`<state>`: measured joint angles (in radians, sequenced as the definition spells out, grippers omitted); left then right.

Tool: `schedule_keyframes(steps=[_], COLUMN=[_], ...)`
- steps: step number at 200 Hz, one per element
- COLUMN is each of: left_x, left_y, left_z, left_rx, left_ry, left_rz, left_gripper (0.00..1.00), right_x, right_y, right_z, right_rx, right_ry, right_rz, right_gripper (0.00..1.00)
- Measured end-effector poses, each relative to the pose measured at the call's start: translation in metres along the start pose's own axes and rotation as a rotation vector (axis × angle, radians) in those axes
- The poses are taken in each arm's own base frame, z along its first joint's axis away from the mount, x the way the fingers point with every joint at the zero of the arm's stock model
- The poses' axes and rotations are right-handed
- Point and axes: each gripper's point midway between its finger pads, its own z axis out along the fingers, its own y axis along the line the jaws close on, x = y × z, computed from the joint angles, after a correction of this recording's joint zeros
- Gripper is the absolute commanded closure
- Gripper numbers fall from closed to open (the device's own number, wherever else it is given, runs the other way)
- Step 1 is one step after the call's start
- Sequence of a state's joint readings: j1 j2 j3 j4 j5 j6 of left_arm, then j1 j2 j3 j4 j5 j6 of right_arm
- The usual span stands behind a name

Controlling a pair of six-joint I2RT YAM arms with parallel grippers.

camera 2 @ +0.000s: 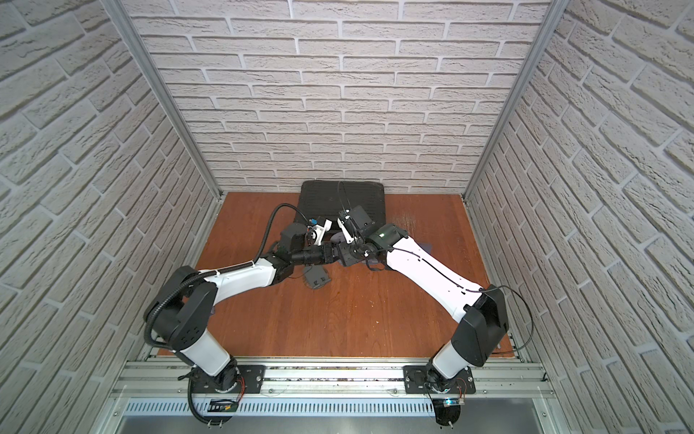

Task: Open the phone stand
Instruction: Open the phone stand, then place the phone stand at the center of the board.

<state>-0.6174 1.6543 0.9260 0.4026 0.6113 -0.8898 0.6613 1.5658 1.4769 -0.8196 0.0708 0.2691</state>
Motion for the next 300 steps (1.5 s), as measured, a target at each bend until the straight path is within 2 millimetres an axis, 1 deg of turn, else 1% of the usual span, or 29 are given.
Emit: schedule_keyframes(steps=[15,52,94,112,136,150,176,201,219,250,278,300], left_x=[0.001,-0.001,-0.011,-0.017,-0.022,-0.025,-0.034,-0.039,-0.041,-0.039,-0.039,-0.042], left_y=[0.0,-0.004,-0.012,-0.016,-0.015,-0.014,-0.018,-0.02,-0.019,-0.01,-0.002,0.001], left_z=[0.0,-0.007,-0.027,-0.034,-0.044,-0.05,-0.065,-0.076,-0.08,-0.083,-0.086,-0.088], left_rx=[-0.002,-0.005,-0.006,-0.003,-0.018,-0.03,-0.051,-0.068,-0.081,-0.106,-0.123,-0.129], left_ry=[0.002,-0.003,-0.038,-0.06,-0.074,-0.083,-0.118,-0.139,-0.148,-0.145,-0.147,-0.156], left_rz=[-0.002,0.009,0.043,0.064,0.078,0.087,0.119,0.146,0.152,0.143,0.132,0.129], left_gripper=[0.67,0.63,0.6,0.59,0.58,0.58,0.57,0.57,0.58,0.58,0.58,0.58], right_x=[-0.001,-0.004,-0.013,-0.014,-0.016,-0.016,-0.013,-0.013,-0.012,-0.005,0.0,0.005], right_y=[0.0,-0.001,-0.005,-0.004,-0.006,-0.011,-0.03,-0.048,-0.061,-0.085,-0.115,-0.144], right_z=[-0.003,-0.008,-0.008,-0.008,-0.01,-0.011,-0.014,-0.022,-0.03,-0.046,-0.063,-0.077], right_rx=[-0.001,-0.008,-0.011,-0.021,-0.025,-0.015,0.018,0.05,0.078,0.125,0.189,0.25], right_ry=[-0.007,-0.024,-0.057,-0.057,-0.065,-0.063,-0.049,-0.056,-0.062,-0.066,-0.077,-0.091], right_rz=[-0.001,0.001,0.016,0.018,0.024,0.033,0.066,0.094,0.115,0.153,0.204,0.256], right_gripper=[0.84,0.84,0.84,0.84,0.84,0.84,0.84,0.85,0.85,0.85,0.85,0.85])
